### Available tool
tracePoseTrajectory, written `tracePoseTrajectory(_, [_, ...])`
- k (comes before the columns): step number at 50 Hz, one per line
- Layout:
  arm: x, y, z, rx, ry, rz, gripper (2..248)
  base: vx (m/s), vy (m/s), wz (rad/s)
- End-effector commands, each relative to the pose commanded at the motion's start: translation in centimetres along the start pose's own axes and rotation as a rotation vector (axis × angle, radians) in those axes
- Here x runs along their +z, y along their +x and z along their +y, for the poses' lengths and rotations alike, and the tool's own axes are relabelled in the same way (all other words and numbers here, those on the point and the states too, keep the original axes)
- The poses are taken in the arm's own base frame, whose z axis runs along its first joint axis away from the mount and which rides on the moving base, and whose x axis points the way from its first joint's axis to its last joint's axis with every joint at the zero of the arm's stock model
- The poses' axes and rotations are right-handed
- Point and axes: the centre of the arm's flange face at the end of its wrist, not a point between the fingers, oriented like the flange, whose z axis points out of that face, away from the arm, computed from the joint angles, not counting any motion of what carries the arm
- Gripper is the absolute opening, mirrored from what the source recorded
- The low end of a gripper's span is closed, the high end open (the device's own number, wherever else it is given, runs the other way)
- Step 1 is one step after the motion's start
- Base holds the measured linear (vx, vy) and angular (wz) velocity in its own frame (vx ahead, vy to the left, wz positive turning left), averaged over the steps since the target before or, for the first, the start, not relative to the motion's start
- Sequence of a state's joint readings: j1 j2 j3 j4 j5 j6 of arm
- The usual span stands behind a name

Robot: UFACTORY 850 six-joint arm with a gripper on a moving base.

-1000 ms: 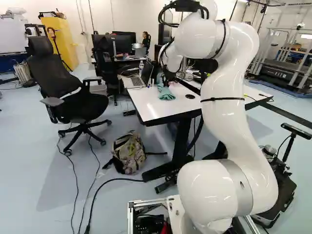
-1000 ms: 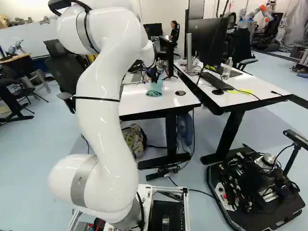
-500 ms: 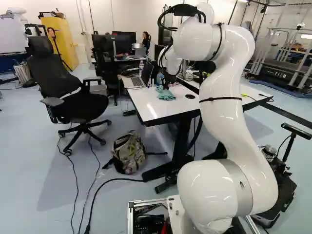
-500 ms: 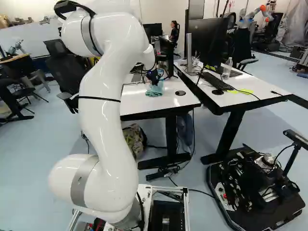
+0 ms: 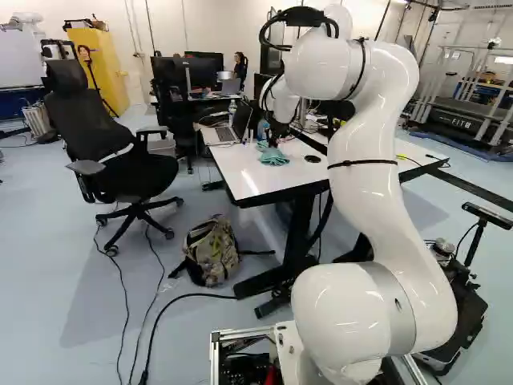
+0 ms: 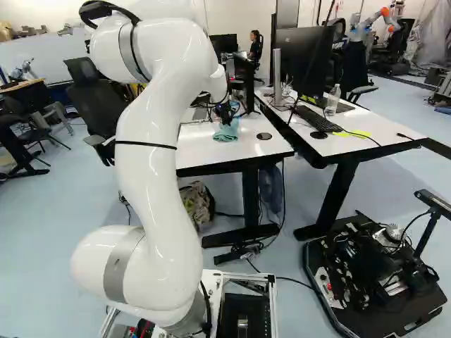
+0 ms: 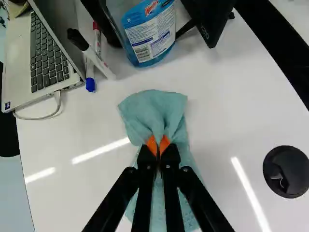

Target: Clean the table with the green towel

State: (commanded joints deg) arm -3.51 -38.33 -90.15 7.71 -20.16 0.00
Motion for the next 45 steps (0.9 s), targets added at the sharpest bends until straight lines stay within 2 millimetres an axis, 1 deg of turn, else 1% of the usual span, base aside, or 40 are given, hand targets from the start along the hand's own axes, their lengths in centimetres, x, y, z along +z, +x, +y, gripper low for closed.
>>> tracePoseTrajectory(26, [0.1,0.1,0.1,0.007,0.001,-0.005,27,0.000,0.000,0.000])
tracePoseTrajectory(34, [0.4,0.7,0.9,0.016,-0.004,0.003,27,0.000,0.000,0.000])
tracePoseTrajectory(45, [0.6,1.2,2.6,0.037,-0.016,0.011,27,0.000,0.000,0.000])
